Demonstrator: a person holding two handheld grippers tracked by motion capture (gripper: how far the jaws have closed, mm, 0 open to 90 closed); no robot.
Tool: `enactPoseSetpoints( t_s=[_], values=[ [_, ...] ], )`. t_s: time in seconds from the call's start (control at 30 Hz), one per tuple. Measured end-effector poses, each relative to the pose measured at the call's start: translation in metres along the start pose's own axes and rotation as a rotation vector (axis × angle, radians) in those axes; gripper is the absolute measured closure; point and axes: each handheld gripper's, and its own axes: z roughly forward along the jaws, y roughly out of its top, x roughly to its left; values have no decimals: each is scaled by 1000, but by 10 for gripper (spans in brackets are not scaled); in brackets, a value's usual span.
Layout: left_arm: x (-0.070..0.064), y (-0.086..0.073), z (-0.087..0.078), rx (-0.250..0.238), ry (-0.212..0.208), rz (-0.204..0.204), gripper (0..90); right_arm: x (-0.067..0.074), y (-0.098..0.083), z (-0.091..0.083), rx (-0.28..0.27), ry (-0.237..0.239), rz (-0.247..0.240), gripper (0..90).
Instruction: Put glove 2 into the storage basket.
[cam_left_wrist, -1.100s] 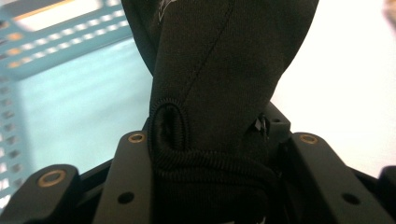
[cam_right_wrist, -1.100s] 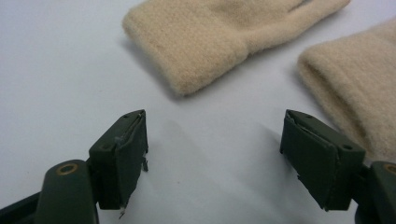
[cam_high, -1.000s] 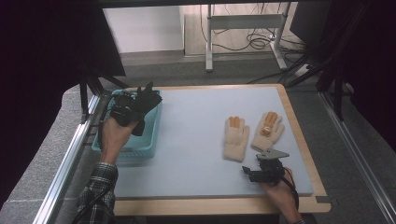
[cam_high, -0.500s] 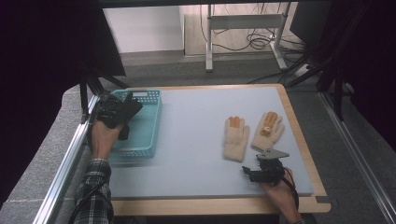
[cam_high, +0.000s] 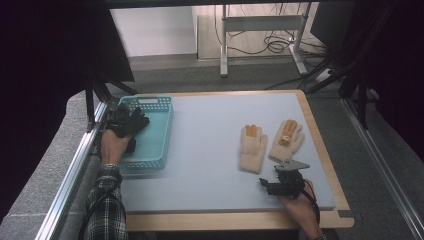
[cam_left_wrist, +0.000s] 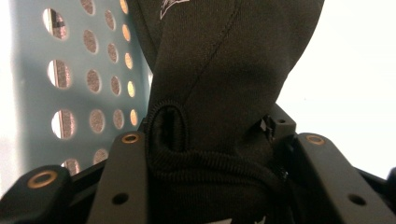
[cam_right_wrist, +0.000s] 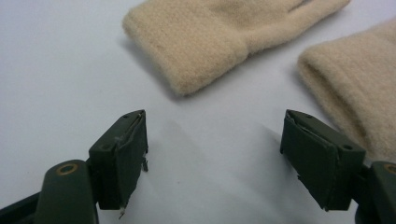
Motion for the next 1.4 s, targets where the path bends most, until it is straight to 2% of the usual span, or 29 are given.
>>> enactPoseSetpoints(
  t_s=[0.1,0.13,0.2,0.23,0.27,0.33,0.43,0.57,0.63,0.7,0.8,0.9,0.93,0.97,1.0,1.03,1.07,1.1,1.13,1.17,1.2,1.23,1.27,1.4],
  values=[
    [-2,1,1,14,-3,11,484,0,0,0,0,0,0,226],
    [-3,1,2,11,-14,18,484,0,0,0,0,0,1,226],
    [-6,0,2,10,-32,42,330,0,0,0,0,0,0,225],
    [-6,0,2,10,-32,42,288,0,0,0,0,0,0,225],
    [-8,-1,3,5,-46,55,288,0,0,0,0,0,0,225],
    [-10,-2,2,9,-55,67,208,0,0,0,0,0,1,225],
    [-13,-4,1,12,-44,83,143,0,0,0,0,0,0,225],
    [-12,-6,-6,1,-41,89,132,0,0,0,0,0,0,225],
    [-10,-9,-11,-3,-30,98,136,0,0,0,0,0,0,225],
    [-9,-11,-13,-6,1,103,139,0,0,0,0,-1,0,225],
    [-8,-13,-11,8,41,105,149,0,0,0,0,-1,0,225],
    [-9,-14,-8,27,37,105,166,0,0,0,0,-1,-1,225],
    [-12,-13,-7,32,53,123,166,0,0,0,0,-1,0,225],
    [-12,-13,-7,32,53,123,165,0,0,0,0,-1,0,225],
    [-13,-12,-9,13,24,126,164,0,0,0,0,-1,0,225],
    [-13,-12,-9,13,24,126,155,0,0,0,0,-1,0,225],
    [-12,-11,-13,1,-7,117,148,0,0,0,0,-1,0,225],
    [-12,-11,-13,1,-7,117,135,0,0,0,0,-1,0,225],
    [-10,-10,-15,-7,-43,102,110,0,0,0,0,-1,0,225],
    [-10,-10,-15,-7,-43,102,89,0,0,0,0,-1,0,225],
    [-6,-11,-18,-23,-81,90,80,0,0,0,1,-1,1,225],
    [-6,-11,-18,-23,-81,90,72,0,0,0,0,-1,0,225],
    [-3,-12,-21,-39,-111,81,72,0,0,0,0,-1,0,225],
    [2,-17,-28,-81,-155,78,52,0,0,0,0,-1,0,225]
  ],
)
